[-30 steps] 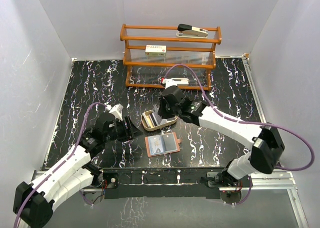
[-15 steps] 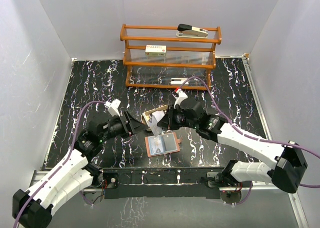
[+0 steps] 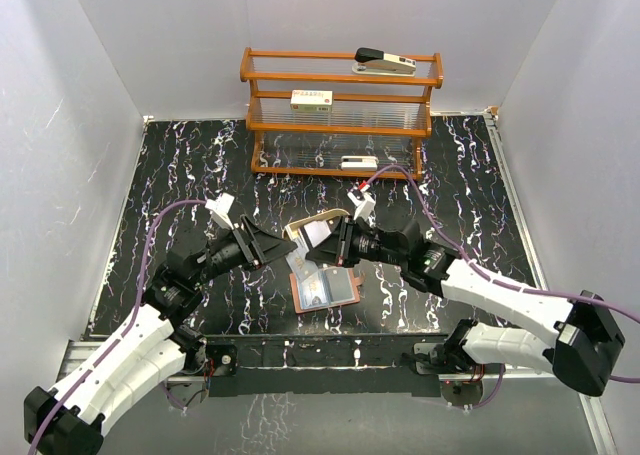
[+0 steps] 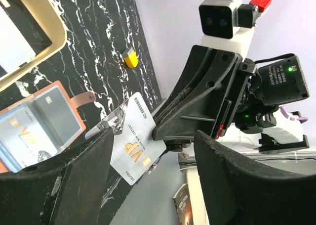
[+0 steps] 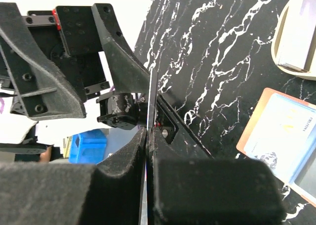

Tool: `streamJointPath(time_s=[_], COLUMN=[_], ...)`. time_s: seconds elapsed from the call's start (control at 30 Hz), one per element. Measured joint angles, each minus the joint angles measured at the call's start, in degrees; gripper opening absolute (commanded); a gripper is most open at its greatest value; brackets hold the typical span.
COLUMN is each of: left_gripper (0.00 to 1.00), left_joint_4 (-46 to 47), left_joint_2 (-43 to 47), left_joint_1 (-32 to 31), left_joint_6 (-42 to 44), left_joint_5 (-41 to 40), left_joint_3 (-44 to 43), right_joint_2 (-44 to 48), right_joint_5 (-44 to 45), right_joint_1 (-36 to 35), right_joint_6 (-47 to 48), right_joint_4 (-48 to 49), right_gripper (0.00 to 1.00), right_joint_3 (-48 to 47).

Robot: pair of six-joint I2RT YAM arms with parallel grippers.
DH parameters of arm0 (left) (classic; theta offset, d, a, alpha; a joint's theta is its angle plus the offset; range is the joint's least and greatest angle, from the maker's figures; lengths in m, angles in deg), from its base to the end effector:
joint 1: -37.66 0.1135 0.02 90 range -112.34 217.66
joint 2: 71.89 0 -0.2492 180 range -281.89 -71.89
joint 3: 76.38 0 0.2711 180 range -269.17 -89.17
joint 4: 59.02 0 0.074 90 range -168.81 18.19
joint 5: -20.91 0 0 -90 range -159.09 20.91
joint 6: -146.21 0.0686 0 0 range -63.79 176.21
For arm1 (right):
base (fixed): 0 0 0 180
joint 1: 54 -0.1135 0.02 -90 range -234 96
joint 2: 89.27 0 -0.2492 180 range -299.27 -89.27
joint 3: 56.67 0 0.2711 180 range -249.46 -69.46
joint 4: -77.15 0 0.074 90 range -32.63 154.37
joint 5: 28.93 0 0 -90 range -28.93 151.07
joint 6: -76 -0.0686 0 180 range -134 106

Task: Put the credit cards into the card holder
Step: Pick up the credit card from the storage box.

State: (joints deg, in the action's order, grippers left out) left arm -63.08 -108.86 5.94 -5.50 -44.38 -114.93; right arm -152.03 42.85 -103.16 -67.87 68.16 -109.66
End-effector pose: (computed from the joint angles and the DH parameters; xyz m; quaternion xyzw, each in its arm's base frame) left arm 0.1789 -0.1443 0.2649 -0.0396 0.7198 -0.5978 0.3507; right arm 0.1831 0.2447 0.2443 -0.0592 0.8058 0.5302 0.2571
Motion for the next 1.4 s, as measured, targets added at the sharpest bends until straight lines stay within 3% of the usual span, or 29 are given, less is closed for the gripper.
streamJointPath(time_s=[0.33,0.67,0.8,1.07,1.2,1.37,1.4], left_gripper=[0.64,0.66,0.62,0.48,0.31,0.01,0.0], left_joint_4=[3.96,5.01,6.56,8.85,11.06,14.75,15.17], left_joint_2=[0.31,0.35,0.37,-0.09,-0.44,-1.77,-2.03], left_joint_1=[0.0,0.0,0.0,0.0,0.0,0.0,0.0], left_joint_6=[-1.68,-4.55,-5.95,-7.78,-9.01,-10.88,-11.15], left_joint_5=[1.09,1.44,1.68,2.43,2.73,3.21,3.28], left_joint_3=[0.33,0.55,1.7,3.04,3.76,5.14,5.29], right_joint_2=[4.17,9.27,9.42,9.42,9.27,8.17,7.98], right_joint_5=[0.52,6.8,7.96,7.34,6.05,4.98,4.81], right_joint_1=[0.0,0.0,0.0,0.0,0.0,0.0,0.0], right_joint_6=[-2.25,-1.05,-0.96,-3.15,-4.63,-5.9,-6.14], right_joint_4=[2.14,-1.11,-1.2,1.25,3.41,5.01,5.05], right_gripper=[0.0,0.0,0.0,0.0,0.0,0.03,0.05], right_joint_3=[1.77,1.62,1.62,1.79,2.6,3.52,3.61])
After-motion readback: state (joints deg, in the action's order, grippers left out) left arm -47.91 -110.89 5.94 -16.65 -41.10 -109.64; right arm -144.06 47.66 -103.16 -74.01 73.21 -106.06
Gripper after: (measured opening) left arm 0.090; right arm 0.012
